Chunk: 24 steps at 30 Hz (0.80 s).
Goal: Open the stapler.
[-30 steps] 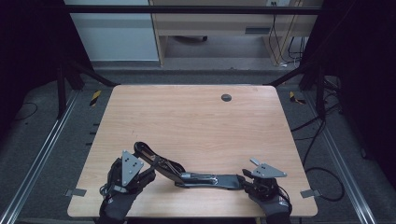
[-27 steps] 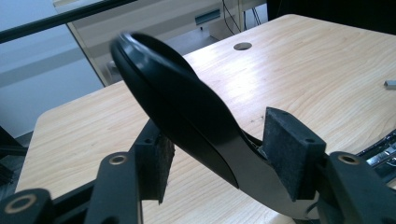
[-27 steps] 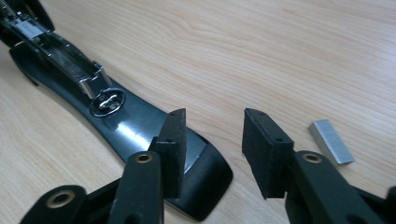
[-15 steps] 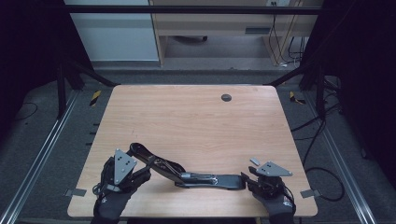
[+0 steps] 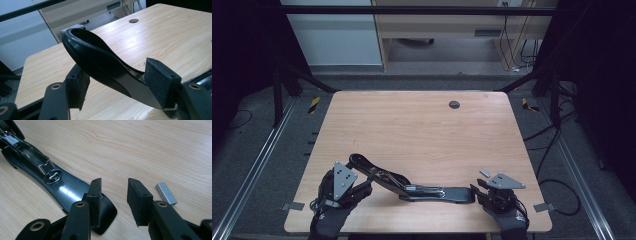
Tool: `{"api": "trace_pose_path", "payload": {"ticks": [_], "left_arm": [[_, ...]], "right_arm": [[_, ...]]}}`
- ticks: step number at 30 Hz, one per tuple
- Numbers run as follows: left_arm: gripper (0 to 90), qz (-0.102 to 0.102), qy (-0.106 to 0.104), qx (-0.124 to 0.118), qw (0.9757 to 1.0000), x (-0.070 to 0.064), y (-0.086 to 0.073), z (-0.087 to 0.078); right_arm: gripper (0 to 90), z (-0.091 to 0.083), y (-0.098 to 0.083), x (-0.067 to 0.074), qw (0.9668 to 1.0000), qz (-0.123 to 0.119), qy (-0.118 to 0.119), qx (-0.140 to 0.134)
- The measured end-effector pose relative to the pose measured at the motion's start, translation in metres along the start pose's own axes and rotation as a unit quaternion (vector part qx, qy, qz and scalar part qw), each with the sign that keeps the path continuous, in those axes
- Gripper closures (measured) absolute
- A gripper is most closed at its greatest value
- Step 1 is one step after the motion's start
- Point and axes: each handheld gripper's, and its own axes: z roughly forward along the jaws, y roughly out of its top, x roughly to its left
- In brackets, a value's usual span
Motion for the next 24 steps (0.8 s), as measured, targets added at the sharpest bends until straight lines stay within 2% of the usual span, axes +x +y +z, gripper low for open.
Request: {"api": "trace_pose_path", "payload": {"ticks": [3, 6, 11, 17, 18, 19, 24], "left_arm": [[35.9, 0.000, -0.004, 0.000, 1.0000, 0.001, 0.000, -0.002], [34.8, 0.003, -0.008, 0.001, 1.0000, 0.001, 0.000, -0.004], [33.2, 0.007, -0.015, 0.001, 0.9999, 0.003, 0.000, -0.008], [32.1, 0.014, -0.021, 0.008, 0.9996, 0.002, -0.006, -0.014], [31.9, 0.013, -0.021, 0.009, 0.9997, 0.002, -0.007, -0.015], [31.9, 0.025, -0.023, 0.004, 0.9994, 0.003, -0.009, -0.015], [31.2, 0.026, -0.025, 0.011, 0.9993, 0.004, -0.015, -0.018]], "right_arm": [[76.7, -0.001, -0.002, -0.003, 1.0000, -0.003, 0.003, -0.002], [80.5, -0.002, -0.003, -0.005, 1.0000, 0.003, 0.008, 0.000], [83.6, -0.005, -0.003, -0.007, 0.9999, -0.001, 0.009, -0.005], [79.4, -0.005, -0.003, -0.006, 1.0000, -0.002, 0.000, -0.005], [79.9, -0.004, -0.003, -0.006, 1.0000, 0.000, 0.000, -0.007], [80.8, -0.004, -0.004, -0.007, 1.0000, -0.001, 0.000, -0.005], [84.4, -0.004, -0.004, -0.007, 1.0000, 0.002, 0.005, 0.001]]}}
